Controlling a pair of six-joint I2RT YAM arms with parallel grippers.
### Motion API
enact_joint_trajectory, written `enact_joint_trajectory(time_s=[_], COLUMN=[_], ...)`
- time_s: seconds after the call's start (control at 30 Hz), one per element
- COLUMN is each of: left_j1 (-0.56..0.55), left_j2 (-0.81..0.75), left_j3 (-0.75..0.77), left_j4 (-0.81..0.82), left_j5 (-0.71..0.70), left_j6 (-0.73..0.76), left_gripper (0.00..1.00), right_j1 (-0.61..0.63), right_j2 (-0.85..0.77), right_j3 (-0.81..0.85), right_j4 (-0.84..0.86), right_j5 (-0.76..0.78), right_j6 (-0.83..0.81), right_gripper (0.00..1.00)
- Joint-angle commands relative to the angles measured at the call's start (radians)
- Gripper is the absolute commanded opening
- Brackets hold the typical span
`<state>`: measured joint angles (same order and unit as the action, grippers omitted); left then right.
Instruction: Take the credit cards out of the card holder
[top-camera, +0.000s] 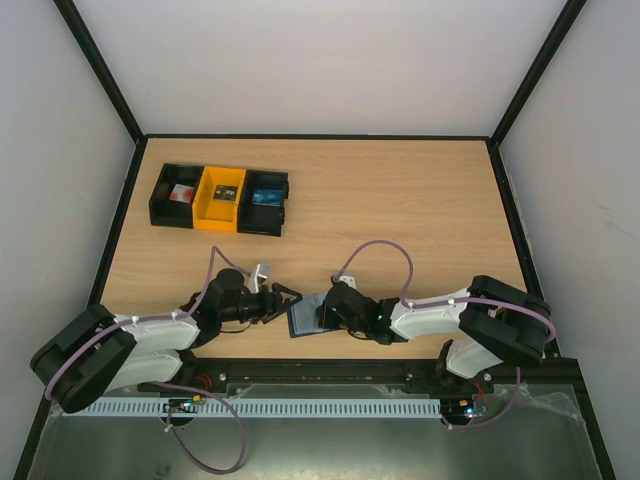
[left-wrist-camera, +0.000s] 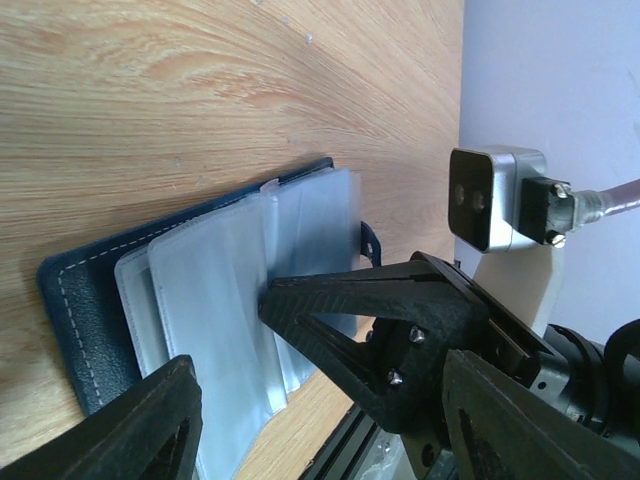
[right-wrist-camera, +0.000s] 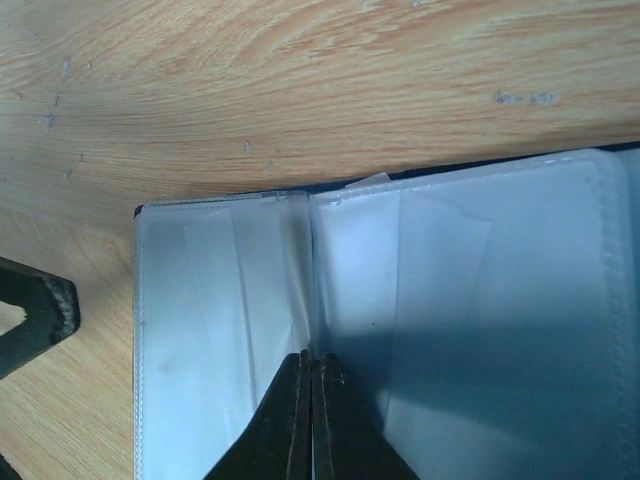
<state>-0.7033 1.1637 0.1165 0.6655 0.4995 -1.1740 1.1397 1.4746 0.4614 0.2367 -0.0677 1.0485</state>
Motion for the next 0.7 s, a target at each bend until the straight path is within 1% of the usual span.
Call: enact_joint_trajectory(time_s=[0.0, 0.67], left_j1=[-0.008, -0.015], left_j2=[0.040, 0.221], left_j3=[0.004, 0.018], left_j4=[0.057, 0.184], left_j5=[-0.005, 0.028], left_j6=[0.008, 0.022], left_gripper=[0.68, 0.67], right_j1=[0.006, 0.007], right_j2=[0.026, 0.033], right_j3=[-0.052, -0.069], right_j4=[-0.015, 0.020], right_j5=[0.022, 0.014], right_j6=[0.023, 0.027], right_gripper=[0.02, 0.02])
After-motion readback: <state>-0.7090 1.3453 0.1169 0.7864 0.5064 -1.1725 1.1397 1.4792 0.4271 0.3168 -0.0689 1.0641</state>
